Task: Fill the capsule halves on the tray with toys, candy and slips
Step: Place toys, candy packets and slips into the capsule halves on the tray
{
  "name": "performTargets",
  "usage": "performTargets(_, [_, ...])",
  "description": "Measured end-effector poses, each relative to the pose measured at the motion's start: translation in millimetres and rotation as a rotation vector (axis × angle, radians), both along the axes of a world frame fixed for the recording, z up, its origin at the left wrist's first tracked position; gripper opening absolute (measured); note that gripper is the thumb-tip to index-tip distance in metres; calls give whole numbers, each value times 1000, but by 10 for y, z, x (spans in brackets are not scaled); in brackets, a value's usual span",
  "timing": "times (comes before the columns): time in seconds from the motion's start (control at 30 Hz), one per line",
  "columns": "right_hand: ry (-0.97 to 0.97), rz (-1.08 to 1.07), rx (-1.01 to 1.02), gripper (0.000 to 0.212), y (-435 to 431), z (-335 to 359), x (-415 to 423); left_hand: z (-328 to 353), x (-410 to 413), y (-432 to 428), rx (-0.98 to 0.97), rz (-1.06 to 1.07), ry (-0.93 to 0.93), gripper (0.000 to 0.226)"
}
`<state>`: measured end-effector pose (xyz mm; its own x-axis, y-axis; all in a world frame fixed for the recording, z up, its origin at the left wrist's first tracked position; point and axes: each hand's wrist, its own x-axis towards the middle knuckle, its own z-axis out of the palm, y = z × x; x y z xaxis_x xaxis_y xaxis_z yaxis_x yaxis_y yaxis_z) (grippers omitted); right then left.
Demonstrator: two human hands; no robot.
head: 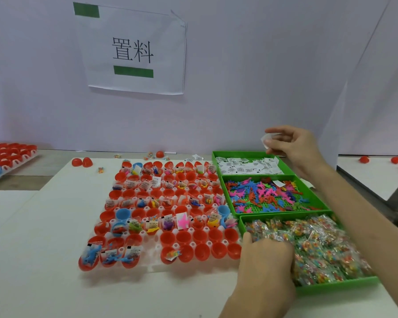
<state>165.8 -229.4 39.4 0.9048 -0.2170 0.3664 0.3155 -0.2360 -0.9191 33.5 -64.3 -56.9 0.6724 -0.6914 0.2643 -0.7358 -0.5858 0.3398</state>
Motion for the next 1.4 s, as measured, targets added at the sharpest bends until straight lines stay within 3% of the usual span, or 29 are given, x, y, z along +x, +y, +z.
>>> performTargets(0.03, [-25,48,-13,20,99,52,-118,91,-203,89,-31,12,214,13])
performTargets(0.2, [-101,114,-224,23,456,194,-746,131,-280,268,-585,166,273,20])
performTargets(0.37, [-126,84,-184,14,665,67,-1209,150,-232,540,-1202,207,654,28])
performTargets(0.5, [-110,166,-211,13,903,-95,-1519,126,-251,730,-1423,239,772,30])
performTargets(0.8, [19,132,-156,17,1081,-421,-1546,208,-293,870,-1478,270,824,27])
performTargets(1.0, [9,125,-137,26,1109,-485,-1549,153,-259,898,-1487,267,880,24])
performTargets(1.07, [-84,76,-115,18,1108,-472,-1574,132,-249,911,-1478,276,896,26])
performTargets(1.2, [-268,48,-216,10,1042,-485,-1641,125,-240,935,-1411,236,944,27])
performTargets(1.4, [-298,109,-481,23,1013,-577,-1721,172,-192,1016,-1348,171,1123,25])
